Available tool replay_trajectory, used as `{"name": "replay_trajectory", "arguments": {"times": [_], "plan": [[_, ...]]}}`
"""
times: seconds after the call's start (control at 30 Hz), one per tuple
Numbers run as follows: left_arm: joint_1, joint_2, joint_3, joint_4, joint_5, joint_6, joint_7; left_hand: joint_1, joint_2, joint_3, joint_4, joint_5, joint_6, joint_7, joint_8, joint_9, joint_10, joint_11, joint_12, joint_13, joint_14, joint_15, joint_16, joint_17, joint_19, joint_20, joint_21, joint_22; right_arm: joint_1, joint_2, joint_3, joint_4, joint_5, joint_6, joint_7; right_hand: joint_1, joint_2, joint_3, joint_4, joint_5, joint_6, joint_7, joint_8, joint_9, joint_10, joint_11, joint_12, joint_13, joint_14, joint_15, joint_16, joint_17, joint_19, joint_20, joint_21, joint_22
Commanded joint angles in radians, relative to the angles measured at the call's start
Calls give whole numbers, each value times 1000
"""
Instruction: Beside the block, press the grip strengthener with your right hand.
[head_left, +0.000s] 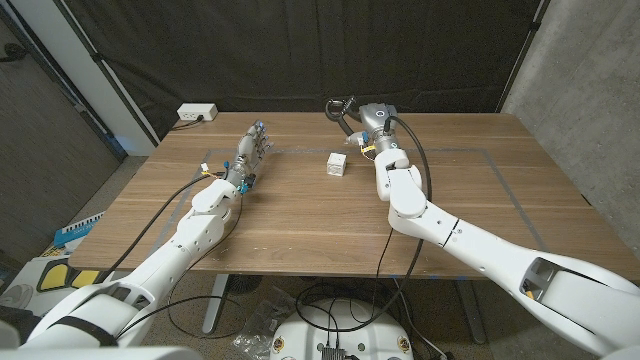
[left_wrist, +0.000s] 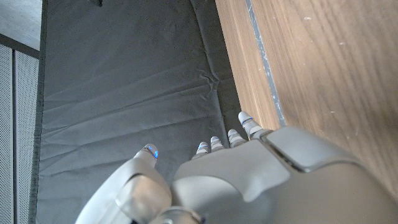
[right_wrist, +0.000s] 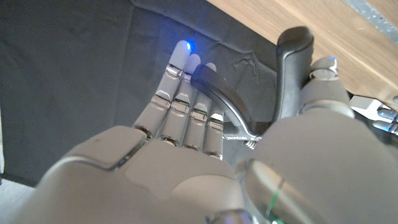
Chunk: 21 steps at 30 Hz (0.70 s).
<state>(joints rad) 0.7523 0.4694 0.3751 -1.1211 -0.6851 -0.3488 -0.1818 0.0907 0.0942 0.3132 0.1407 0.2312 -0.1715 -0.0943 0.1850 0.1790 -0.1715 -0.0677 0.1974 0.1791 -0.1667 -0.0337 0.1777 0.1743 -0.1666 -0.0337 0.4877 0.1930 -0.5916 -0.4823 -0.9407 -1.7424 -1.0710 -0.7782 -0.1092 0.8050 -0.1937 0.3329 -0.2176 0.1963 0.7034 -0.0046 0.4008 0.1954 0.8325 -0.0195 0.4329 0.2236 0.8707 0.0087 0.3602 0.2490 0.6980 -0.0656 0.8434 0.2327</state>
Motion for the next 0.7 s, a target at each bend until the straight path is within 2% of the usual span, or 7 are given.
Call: {"name": "replay_trajectory", "arguments": {"times": [0.03,0.23,0.43,0.7], "plan": [[8,4,-1,-10,1,-3,3,0,-1,-3,0,6,-201,1,4,3,-197,2,2,2,-226,-36,4,3,-149,-20,-7,2,-20,0,18,7,8,23,-107,271,235,135,53,1,148,-104,13,4,129,-90,3,-8,176,-249,18,0,26,-137,47,9],[10,6,-2,-15,2,-4,3,0,-1,-4,0,6,-200,0,4,3,-197,0,2,2,-225,-36,5,3,-149,-20,-7,2,-28,-2,25,5,19,34,-135,308,248,109,56,-4,211,-110,15,5,180,-97,3,-21,227,-249,20,-18,70,-141,109,16],[12,8,-2,-18,0,-4,2,0,-2,-4,0,6,-200,0,4,3,-197,1,2,2,-225,-36,5,3,-149,-18,-7,2,-33,-5,31,4,31,43,-149,327,256,101,56,-8,244,-104,12,4,206,-93,1,-28,257,-247,19,-30,90,-143,140,17],[16,9,-3,-24,0,-3,5,0,-2,-5,0,7,-200,0,4,3,-197,1,2,2,-225,-36,5,3,-149,-19,-8,2,-37,-9,33,8,37,60,-182,353,266,90,58,-13,298,-99,3,0,256,-100,-4,-37,311,-243,13,-48,115,-145,188,15]]}}
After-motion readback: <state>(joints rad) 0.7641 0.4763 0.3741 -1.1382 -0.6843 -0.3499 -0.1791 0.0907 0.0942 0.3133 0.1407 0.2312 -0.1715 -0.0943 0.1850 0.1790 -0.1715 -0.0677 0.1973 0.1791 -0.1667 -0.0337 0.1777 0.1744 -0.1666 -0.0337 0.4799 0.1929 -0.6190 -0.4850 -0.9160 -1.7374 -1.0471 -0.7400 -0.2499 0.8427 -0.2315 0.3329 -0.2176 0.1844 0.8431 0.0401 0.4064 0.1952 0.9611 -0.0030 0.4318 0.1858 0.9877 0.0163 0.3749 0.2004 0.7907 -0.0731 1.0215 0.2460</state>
